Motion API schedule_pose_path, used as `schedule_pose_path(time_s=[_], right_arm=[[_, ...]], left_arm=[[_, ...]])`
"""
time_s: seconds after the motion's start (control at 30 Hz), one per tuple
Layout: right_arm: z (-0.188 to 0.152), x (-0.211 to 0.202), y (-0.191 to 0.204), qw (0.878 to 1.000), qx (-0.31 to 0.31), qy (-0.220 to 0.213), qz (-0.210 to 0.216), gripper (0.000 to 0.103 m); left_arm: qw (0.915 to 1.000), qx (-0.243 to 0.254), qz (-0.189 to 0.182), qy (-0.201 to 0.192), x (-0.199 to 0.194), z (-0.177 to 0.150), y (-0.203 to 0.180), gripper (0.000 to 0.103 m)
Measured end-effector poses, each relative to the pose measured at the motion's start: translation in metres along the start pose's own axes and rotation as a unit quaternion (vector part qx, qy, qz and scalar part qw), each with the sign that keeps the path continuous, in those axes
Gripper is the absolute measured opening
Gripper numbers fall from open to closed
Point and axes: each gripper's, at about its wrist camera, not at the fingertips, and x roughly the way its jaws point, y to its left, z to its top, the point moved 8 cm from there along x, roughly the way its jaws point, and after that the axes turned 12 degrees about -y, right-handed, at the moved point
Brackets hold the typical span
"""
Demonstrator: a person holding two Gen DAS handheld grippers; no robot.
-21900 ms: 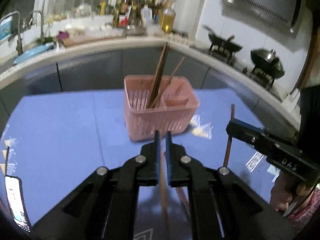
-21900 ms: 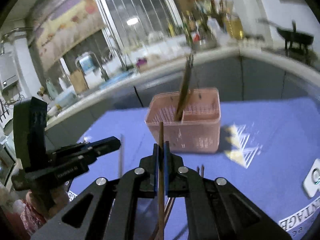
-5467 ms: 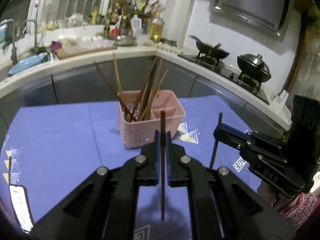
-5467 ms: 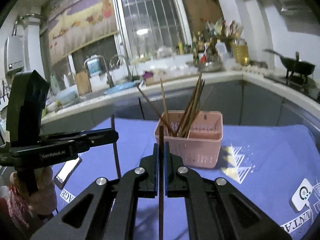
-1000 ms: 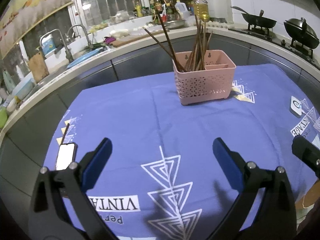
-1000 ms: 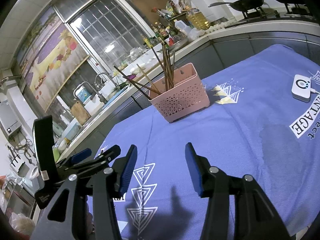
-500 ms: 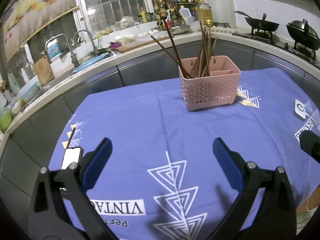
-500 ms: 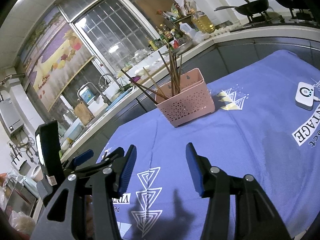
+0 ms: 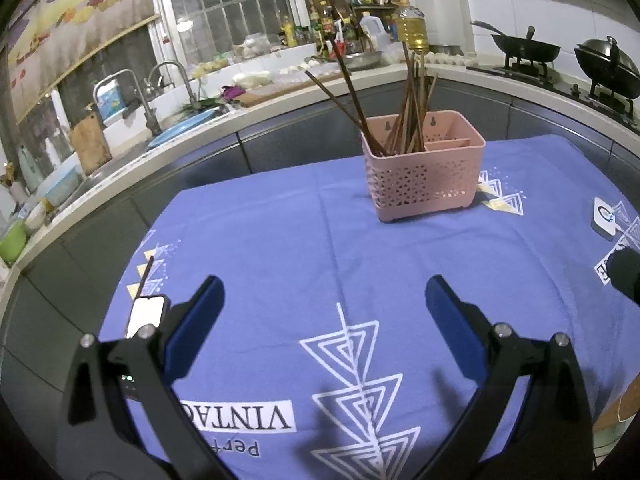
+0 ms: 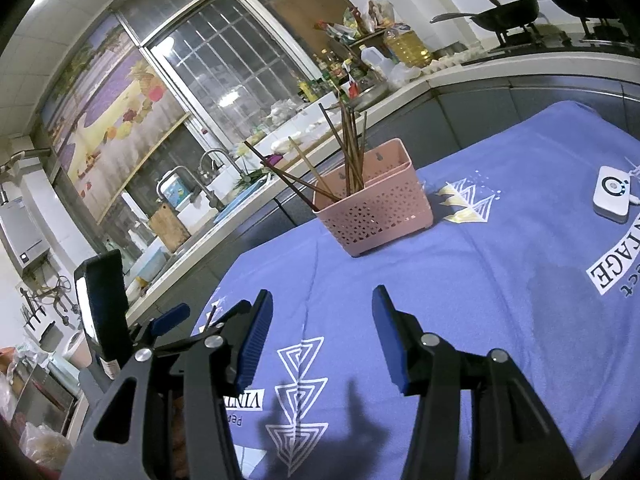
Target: Organize utensils
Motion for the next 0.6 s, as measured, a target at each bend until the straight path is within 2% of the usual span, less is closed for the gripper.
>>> schedule_pose_path(time_s=[0.6], right_arm=[[-0.0026,0.0040,0.0094,1.000,-0.003,-0.001,0.005,0.053]], left_arm=[[1.0000,-0.001,0.007,-0.002,0.0038,-0.0009,0.0053,0.097]])
